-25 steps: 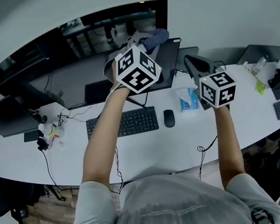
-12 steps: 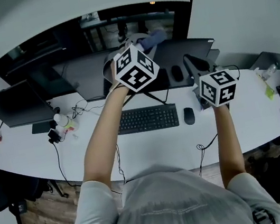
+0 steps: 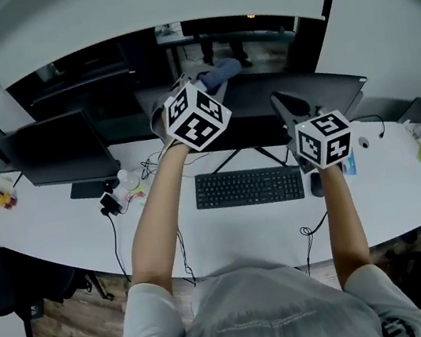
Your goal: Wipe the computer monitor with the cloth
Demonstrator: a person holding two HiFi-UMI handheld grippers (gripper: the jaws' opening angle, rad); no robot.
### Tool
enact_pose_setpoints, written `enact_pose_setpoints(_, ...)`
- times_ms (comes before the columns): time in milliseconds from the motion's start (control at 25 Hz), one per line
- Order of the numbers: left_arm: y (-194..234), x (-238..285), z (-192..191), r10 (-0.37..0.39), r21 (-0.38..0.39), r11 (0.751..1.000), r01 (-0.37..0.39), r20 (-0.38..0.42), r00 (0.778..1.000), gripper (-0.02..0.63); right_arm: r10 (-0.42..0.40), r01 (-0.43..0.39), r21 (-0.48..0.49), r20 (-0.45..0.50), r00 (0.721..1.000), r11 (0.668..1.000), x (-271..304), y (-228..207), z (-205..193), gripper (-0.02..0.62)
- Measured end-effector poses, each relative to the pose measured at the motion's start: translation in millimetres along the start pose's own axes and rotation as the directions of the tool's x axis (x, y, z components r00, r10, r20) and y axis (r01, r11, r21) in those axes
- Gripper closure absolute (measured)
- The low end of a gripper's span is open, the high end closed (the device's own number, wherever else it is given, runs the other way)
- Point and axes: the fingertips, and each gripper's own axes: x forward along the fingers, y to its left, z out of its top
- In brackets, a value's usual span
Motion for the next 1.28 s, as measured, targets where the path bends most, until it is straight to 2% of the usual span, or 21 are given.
enact_pose_setpoints(200, 31, -29, -39, 0.036, -0.02, 0.999, -0.036, -0.019, 0.999, 0.549, 0.024, -0.024, -0.017, 0.011, 1.0, 1.0, 32, 42, 13, 0.594)
enact_pose_setpoints(600, 78, -88, -111, 0.162, -0.082, 0.982, -0.168, -0.068, 0.984, 0.549, 0.067, -0.067, -0.015, -0.008, 0.998, 0.998, 72, 106, 10, 0.594)
enact_pose_setpoints(720, 90, -105, -130, 0.211, -0.111, 0.969, -0.219, -0.078, 0.974, 0.549, 0.082, -0.082, -0.003, -0.012, 0.997, 0.997, 82, 123, 10, 0.594)
enact_pose_setpoints(840, 100, -115, -147, 0.25, -0.185, 0.948, -0.259, -0.072, 0.965, 0.549, 0.093, -0.093, 0.007, -0.02, 0.995, 0.996, 91, 135, 9, 0.594)
enact_pose_setpoints(920, 103, -119, -158, 0.252, -0.231, 0.936, -0.264, -0.081, 0.964, 0.549, 0.097, -0.097, 0.011, -0.024, 0.995, 0.995, 94, 141, 9, 0.594)
enact_pose_setpoints(1040, 101, -121, -177, 0.231, -0.245, 0.937, -0.249, -0.101, 0.968, 0.549, 0.102, -0.102, 0.016, -0.025, 0.994, 0.995, 99, 151, 10, 0.594)
enact_pose_setpoints(1280, 79, -112, -187, 0.133, -0.3, 0.942, -0.149, -0.073, 0.988, 0.549, 0.107, -0.107, 0.01, -0.051, 0.993, 0.994, 107, 159, 3, 0.594)
